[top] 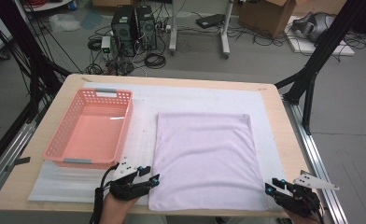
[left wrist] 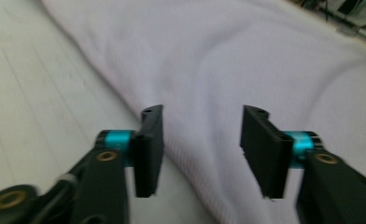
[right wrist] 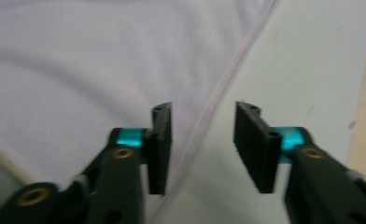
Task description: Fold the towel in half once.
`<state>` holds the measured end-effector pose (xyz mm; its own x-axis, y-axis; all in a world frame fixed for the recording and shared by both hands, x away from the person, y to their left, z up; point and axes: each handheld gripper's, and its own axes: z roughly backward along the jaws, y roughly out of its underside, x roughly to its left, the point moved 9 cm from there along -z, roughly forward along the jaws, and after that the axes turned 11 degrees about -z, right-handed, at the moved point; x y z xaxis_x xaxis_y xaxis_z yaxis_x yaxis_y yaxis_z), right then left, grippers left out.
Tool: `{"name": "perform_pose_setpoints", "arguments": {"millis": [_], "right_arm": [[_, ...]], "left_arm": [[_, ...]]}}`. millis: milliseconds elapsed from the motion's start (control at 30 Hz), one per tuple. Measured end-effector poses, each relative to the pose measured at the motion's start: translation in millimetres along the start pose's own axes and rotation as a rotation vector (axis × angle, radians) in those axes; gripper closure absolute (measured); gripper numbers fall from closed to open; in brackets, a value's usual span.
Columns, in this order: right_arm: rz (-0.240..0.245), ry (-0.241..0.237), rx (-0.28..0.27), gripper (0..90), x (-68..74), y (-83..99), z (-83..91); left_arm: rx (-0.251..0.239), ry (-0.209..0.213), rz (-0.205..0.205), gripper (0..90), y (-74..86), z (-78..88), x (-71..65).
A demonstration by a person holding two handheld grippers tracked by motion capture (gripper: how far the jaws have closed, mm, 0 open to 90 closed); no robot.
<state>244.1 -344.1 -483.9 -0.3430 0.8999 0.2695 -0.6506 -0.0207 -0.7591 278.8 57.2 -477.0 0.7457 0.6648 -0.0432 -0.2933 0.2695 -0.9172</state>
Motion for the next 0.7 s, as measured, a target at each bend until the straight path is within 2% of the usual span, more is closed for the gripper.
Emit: {"name": "perform_pose_setpoints", "arguments": {"millis": [33,67,133,200,233,300,367,400,433,533,633,700], "right_arm": [[0.011,-0.001,-0.026,48.8,0.9,-4.4,-0.4],[0.032,0.003,-0.055,45.6,2.0,-9.9,-1.3],[0.063,0.009,-0.095,42.1,3.5,-17.7,-2.6],[0.075,0.016,-0.135,38.0,4.8,-26.8,-4.8],[0.083,0.021,-0.146,36.4,4.1,-31.1,-6.6],[0.091,0.037,-0.164,33.1,2.7,-38.2,-11.0],[0.094,0.045,-0.165,29.5,2.0,-41.9,-16.2],[0.094,0.049,-0.163,27.9,1.5,-43.0,-18.9],[0.094,0.05,-0.161,26.1,1.2,-44.1,-21.6],[0.1,0.05,-0.153,23.3,1.0,-46.0,-28.1],[0.103,0.048,-0.147,21.7,0.6,-45.9,-30.4],[0.104,0.047,-0.156,20.9,-0.7,-47.8,-30.6]], "left_arm": [[-0.041,0.003,-0.013,43.8,-6.4,-2.1,1.4],[-0.06,0.005,-0.017,40.6,-9.7,-3.3,2.5],[-0.103,0.012,-0.024,40.0,-17.3,-6.7,5.7],[-0.136,0.019,-0.016,37.2,-23.2,-9.0,9.7],[-0.145,0.028,-0.027,37.4,-25.0,-10.0,11.3],[-0.153,0.048,-0.078,36.8,-26.5,-13.5,13.4],[-0.166,0.034,-0.104,31.1,-27.9,-16.8,17.1],[-0.169,0.023,-0.114,31.2,-28.6,-17.8,19.1],[-0.162,0.019,-0.11,31.2,-28.5,-18.5,21.4],[-0.154,0.038,-0.048,27.0,-28.2,-19.8,24.6],[-0.144,0.005,-0.058,22.6,-26.2,-19.5,27.2],[-0.147,0.008,-0.055,20.8,-26.6,-18.5,26.5]]}}
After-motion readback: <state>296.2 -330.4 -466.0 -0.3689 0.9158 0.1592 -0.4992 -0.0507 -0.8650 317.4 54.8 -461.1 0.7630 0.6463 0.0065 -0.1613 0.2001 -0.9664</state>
